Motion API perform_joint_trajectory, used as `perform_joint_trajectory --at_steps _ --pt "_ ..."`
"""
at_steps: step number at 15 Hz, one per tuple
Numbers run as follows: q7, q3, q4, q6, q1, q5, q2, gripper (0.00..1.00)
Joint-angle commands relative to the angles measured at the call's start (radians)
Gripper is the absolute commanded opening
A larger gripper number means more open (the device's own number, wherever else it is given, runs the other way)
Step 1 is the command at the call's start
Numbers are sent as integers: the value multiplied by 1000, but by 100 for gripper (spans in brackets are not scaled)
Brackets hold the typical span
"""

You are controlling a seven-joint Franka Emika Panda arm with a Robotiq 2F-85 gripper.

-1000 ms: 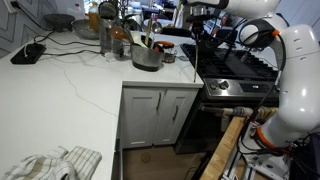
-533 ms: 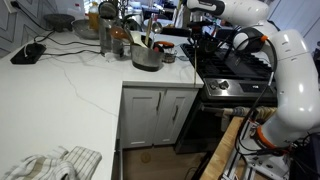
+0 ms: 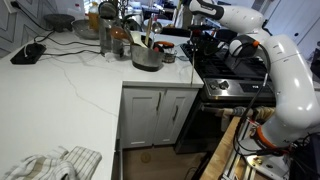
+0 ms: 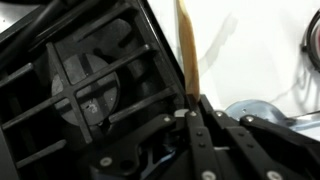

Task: Remove the wooden spatula from the silver tin and put it on the counter

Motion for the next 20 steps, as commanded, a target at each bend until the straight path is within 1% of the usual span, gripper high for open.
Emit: perform_joint_trajectory --at_steps 1,8,9,10,11,12,18,19,20 --pt "18 9 129 -18 -27 47 75 1" --pt "24 25 218 10 -28 39 137 1" --pt "25 27 212 19 -27 37 138 1" --pt "18 28 133 53 -22 34 98 1" --pt "19 29 135 61 -21 34 101 1" --pt "22 30 166 59 -23 34 119 1" --pt "20 36 161 64 -19 32 122 1" --pt "20 37 161 63 -18 32 123 12" --pt "20 38 161 61 -18 33 122 32"
